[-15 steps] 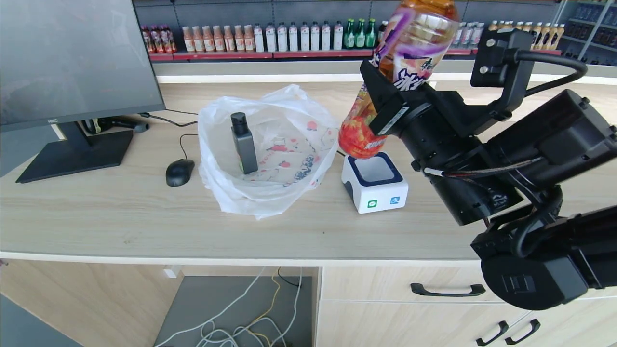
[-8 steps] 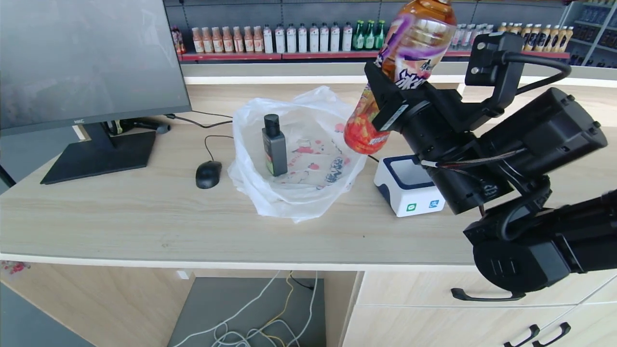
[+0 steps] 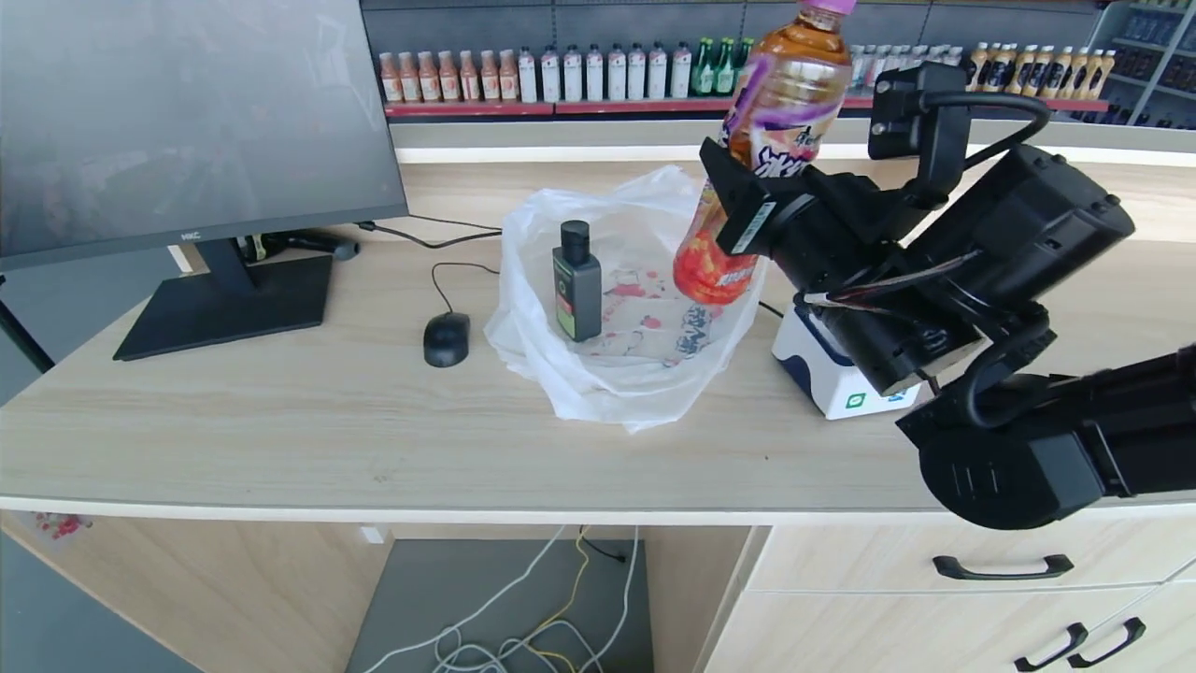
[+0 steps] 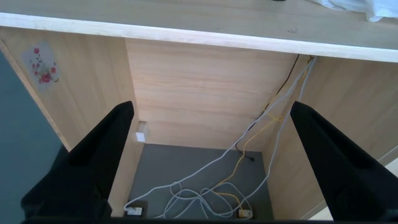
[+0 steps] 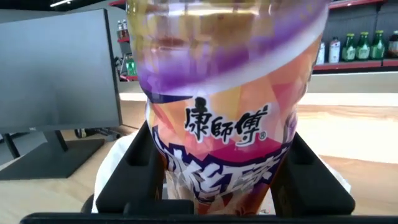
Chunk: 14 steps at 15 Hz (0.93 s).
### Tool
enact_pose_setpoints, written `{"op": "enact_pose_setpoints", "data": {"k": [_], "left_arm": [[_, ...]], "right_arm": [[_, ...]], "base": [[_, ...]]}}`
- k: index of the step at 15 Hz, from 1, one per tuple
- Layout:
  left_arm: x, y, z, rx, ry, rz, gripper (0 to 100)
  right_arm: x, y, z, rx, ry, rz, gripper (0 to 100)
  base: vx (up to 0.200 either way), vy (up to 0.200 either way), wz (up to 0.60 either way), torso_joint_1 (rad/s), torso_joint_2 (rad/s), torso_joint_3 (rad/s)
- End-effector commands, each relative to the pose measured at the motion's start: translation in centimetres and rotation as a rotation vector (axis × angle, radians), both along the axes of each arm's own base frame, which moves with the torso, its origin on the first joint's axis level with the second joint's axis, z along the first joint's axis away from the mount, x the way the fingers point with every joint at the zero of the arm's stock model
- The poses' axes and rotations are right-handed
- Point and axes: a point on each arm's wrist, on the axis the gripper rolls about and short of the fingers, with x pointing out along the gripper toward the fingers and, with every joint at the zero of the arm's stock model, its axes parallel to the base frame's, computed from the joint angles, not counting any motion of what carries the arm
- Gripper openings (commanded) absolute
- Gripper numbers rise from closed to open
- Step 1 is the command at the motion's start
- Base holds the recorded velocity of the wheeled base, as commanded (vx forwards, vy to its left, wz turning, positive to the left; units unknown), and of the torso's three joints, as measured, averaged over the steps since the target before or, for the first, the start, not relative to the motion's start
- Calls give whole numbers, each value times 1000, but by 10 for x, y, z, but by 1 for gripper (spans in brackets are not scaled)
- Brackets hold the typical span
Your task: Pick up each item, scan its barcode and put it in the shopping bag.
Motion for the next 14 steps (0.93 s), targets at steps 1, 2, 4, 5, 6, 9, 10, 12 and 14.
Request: {"op": "enact_pose_setpoints", "data": {"k": [1,2,4,5,6,9,10,12,14], "left_arm": [[0,0,0,-1,0,1,100],[0,0,0,-1,0,-1,100],[0,0,0,-1,0,1,100],[0,0,0,-1,0,1,100],[0,0,0,-1,0,-1,100],[0,0,0,-1,0,1,100],[0,0,0,-1,0,1,100],[0,0,0,-1,0,-1,100],[0,0,0,-1,0,1,100]], "right_arm": [[6,4,7,-13,14,1,0],[11,5,8,-22,28,-1,0],[20,11,6,-29,39,-4,0],[25,14,3,-29,44,-10,0],[28,14,0,-34,50,-13,0],[46,11,-19,-57,86,-45,0],[51,11,-22,-58,89,-53,0],[62,11,-28,-61,93,-69,0],[71,10,-40,-74,114,-81,0]], "base": [[0,0,0,0,0,0],[0,0,0,0,0,0],[0,0,0,0,0,0],[0,0,0,0,0,0],[0,0,0,0,0,0],[0,0,0,0,0,0],[0,0,0,0,0,0],[0,0,0,0,0,0],[0,0,0,0,0,0]]}}
